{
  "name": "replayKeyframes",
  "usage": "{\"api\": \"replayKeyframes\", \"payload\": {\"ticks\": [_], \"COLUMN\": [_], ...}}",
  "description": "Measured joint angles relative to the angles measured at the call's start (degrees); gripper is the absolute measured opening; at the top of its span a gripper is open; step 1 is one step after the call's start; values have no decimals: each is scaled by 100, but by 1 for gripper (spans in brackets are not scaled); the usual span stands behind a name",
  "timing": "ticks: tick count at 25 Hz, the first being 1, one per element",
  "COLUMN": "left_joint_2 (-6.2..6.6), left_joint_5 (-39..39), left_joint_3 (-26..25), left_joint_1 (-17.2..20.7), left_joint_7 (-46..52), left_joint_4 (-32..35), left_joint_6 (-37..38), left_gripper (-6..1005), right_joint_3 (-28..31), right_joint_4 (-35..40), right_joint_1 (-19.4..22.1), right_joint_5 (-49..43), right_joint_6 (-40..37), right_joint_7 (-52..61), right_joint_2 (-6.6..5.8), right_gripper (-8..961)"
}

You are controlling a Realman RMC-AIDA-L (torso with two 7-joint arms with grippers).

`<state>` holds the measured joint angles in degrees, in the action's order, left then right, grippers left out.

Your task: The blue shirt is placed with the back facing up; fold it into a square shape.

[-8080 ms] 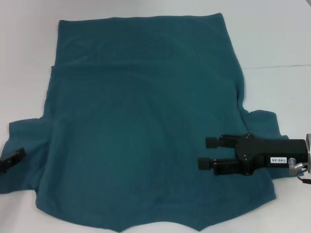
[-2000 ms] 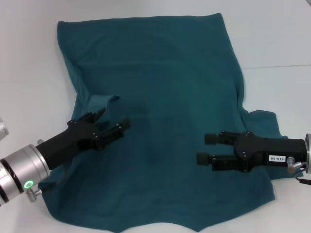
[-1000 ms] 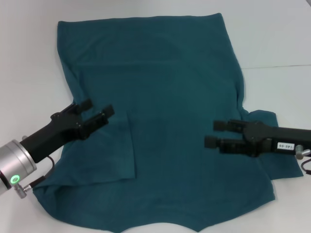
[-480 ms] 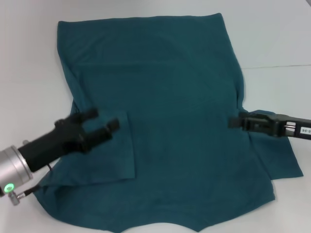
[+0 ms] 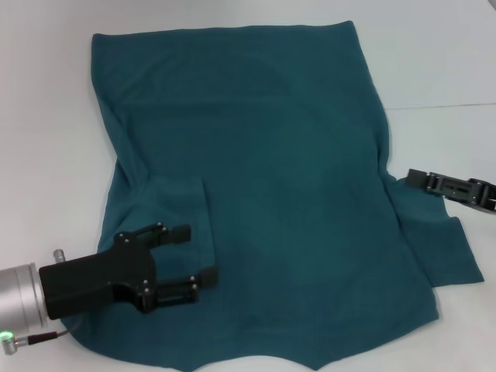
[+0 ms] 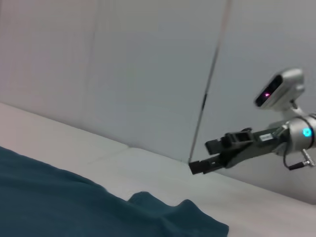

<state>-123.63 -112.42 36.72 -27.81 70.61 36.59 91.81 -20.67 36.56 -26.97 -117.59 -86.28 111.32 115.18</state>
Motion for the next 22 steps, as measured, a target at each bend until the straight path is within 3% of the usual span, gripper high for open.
{"api": "replayKeyframes", "payload": {"ticks": [5, 13, 22], "left_joint_2": [-7, 26, 31], "left_joint_5": [-6, -8, 20], "left_joint_3": [5, 11, -24], "left_joint_1": [-52, -159, -206], "left_joint_7": [49, 303, 508], "left_joint_4": [-26, -11, -34], "left_joint_6": [1, 3, -26], "left_gripper": [865, 864, 864], "right_joint_3": [258, 321, 264], "right_joint_4": [2, 187, 529], "right_joint_1": [186, 424, 380], "right_joint_5": [-1, -13, -146], "right_joint_6": [313, 9, -22], "right_joint_7": [473, 1514, 2254], "right_joint_2": [53, -158, -194], "right_gripper": [916, 916, 915]}}
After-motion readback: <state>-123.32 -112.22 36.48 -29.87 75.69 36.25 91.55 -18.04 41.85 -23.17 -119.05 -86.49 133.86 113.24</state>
